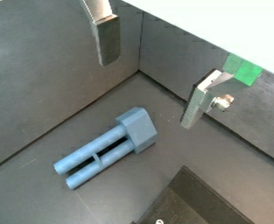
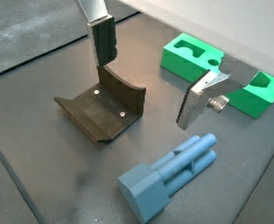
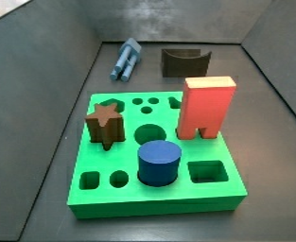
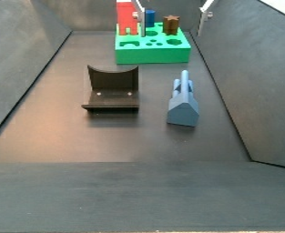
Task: Pick up the 3 prong object. Move up. Rotate the 3 prong object. Place the 3 prong object on the fixture. Regrasp the 3 prong object. Move to above the board. Insert the 3 prong object.
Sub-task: Pick up the 3 prong object.
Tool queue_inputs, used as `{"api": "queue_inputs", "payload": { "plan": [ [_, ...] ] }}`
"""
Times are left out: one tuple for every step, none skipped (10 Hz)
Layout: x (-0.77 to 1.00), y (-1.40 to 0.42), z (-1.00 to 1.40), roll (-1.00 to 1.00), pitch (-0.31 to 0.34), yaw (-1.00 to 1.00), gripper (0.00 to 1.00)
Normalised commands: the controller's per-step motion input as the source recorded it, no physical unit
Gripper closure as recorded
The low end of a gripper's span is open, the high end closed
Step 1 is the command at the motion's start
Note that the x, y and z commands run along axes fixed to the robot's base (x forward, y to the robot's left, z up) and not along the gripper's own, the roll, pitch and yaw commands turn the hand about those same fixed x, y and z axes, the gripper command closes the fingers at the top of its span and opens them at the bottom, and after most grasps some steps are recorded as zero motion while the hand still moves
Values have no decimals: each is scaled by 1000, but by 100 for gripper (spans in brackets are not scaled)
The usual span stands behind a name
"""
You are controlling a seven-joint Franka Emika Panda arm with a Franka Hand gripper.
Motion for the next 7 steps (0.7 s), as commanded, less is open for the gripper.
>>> {"api": "queue_inputs", "payload": {
  "plan": [
    [-91,43,-374,-44,-123,0,0],
    [-111,234,-671,-74,-123,0,0],
    [-143,260,-703,-100,-144,0,0],
    [-134,234,-591,-90,-124,0,0],
    [-134,191,-551,-96,-163,-89,0],
    [-129,157,-620,-96,-181,-117,0],
    [-157,120,-649,-79,-203,-166,0]
  ]
}}
